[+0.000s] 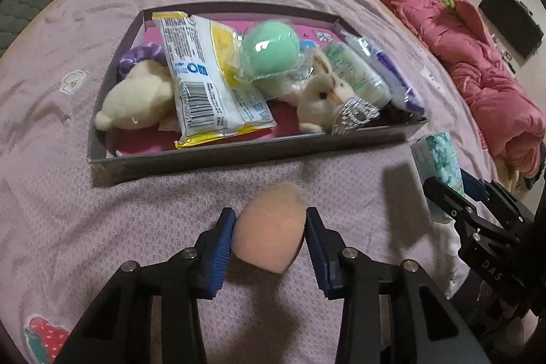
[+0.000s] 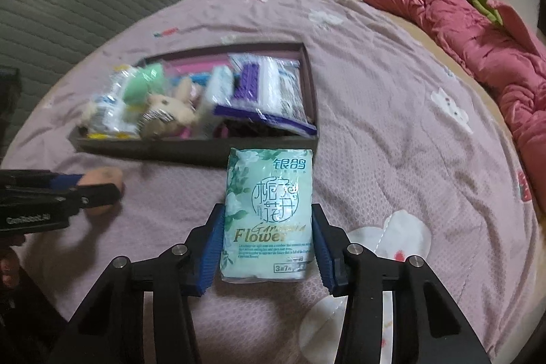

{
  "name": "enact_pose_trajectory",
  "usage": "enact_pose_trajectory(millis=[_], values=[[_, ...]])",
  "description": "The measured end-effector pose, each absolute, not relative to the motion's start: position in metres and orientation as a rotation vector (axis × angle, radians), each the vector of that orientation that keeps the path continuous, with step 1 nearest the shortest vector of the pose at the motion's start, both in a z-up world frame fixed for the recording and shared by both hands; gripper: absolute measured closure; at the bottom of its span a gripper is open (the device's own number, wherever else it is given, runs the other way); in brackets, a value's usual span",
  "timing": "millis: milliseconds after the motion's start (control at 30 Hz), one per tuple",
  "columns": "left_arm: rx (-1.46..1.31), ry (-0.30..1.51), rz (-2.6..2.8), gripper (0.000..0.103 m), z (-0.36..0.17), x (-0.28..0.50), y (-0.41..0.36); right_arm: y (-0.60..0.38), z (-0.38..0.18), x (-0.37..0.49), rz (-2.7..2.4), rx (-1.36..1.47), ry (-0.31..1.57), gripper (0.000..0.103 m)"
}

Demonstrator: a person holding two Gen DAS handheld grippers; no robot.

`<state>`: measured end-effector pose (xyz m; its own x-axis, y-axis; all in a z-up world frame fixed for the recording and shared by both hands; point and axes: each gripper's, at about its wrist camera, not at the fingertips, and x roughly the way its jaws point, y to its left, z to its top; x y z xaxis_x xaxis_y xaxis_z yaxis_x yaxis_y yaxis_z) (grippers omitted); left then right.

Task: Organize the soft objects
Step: 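Grasp the pink makeup sponge with the left tool while the right tool grasps the green tissue pack, then carry the pink sponge over the tray with the left tool while the right tool carries the tissue pack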

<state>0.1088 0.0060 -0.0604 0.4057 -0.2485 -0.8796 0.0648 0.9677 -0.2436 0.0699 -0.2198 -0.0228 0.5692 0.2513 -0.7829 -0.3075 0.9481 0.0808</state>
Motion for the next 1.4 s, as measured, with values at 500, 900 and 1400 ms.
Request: enact_pose_trajectory(millis=[500,900,1400], values=[[-0.221,0.989,-0.166,0.062,0.006,0.119,0.022,-0.189,0.035,0.071,0.390,-0.077,0.772,0.054],[-0.208,0.974,-0.122,0.062,0.009,0.148,0.026,-0.175,0.044,0.097,0.395,-0.086,0.747,0.054],[-0.208,0.997,-0.088,0.061,-0.010,0.176,0.033,-0.152,0.029,0.132,0.415,-0.092,0.768,0.054]])
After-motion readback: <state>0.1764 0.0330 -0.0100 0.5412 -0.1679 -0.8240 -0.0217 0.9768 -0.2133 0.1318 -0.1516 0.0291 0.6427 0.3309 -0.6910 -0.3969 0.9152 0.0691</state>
